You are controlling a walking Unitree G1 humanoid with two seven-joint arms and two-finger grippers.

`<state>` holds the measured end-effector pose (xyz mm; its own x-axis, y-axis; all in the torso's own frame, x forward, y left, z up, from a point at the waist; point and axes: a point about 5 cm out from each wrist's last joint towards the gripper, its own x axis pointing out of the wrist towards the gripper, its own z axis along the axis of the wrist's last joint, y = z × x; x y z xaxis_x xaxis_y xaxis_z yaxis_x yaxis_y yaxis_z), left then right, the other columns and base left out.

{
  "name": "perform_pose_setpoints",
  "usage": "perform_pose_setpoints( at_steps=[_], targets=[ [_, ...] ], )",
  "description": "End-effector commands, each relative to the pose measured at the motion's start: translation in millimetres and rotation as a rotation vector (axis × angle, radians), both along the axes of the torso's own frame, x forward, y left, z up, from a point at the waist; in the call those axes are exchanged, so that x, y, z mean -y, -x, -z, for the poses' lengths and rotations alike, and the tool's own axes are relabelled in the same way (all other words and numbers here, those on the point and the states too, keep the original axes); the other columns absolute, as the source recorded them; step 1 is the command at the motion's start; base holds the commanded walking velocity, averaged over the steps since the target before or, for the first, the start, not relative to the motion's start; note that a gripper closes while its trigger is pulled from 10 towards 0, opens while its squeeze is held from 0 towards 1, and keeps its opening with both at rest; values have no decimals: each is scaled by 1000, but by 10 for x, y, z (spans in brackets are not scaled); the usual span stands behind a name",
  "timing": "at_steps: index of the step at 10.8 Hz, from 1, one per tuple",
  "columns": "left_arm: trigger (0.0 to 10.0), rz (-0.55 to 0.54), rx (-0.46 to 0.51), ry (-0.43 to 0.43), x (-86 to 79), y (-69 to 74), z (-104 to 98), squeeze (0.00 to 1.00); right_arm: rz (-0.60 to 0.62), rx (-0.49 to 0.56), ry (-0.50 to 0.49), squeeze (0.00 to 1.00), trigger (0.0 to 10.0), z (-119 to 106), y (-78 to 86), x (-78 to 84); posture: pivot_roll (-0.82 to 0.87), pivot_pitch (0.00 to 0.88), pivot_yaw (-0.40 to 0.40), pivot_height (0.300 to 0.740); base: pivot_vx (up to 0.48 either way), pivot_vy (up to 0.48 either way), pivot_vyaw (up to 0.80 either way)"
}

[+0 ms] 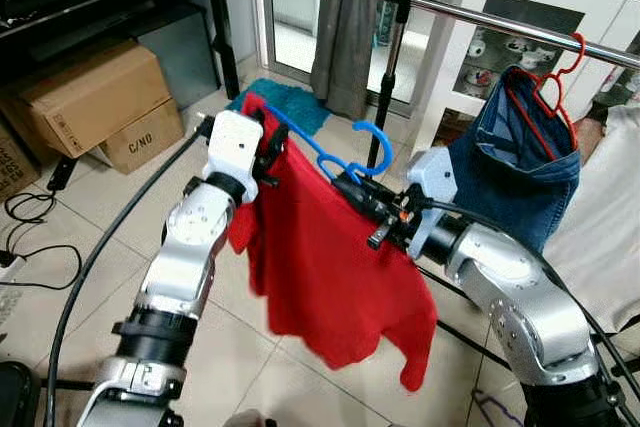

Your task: Hang hanger

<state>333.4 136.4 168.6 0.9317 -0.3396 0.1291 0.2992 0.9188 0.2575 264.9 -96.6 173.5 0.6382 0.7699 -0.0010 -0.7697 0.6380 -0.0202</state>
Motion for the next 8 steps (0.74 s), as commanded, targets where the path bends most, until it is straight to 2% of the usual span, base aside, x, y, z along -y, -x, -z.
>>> perform_pose_setpoints(
  at_steps=[1, 2, 3, 4, 5, 8],
  targets=[
    [10000, -10, -7, -9, -51, -33, -4, 0, -22, 69, -27, 0, 0, -134, 7, -22, -28, 0, -14, 740, 0, 0, 0],
    [10000, -11, -11, -9, -56, -38, 3, 0, -23, 72, -28, 0, 0, -137, 10, -23, -29, 0, -12, 740, 0, 0, 0],
    [8510, -14, -16, -7, -63, -45, 10, 0, -24, 75, -31, 0, 0, -142, 15, -24, -29, 0, -10, 740, 0, 0, 0],
    [824, -16, -20, -4, -69, -53, 16, 0, -23, 80, -34, 0, 0, -148, 17, -24, -30, 0, -7, 740, 0, 0, 0],
    [0, -16, -20, -4, -72, -55, 17, 0, -23, 82, -35, 0, 0, -149, 17, -25, -29, 0, -6, 740, 0, 0, 0],
    [0, -20, -23, 12, -90, -56, 25, 0, -20, 87, -33, 0, 0, -146, 15, -16, -29, 0, -3, 740, 0, 0, 0]
  ],
)
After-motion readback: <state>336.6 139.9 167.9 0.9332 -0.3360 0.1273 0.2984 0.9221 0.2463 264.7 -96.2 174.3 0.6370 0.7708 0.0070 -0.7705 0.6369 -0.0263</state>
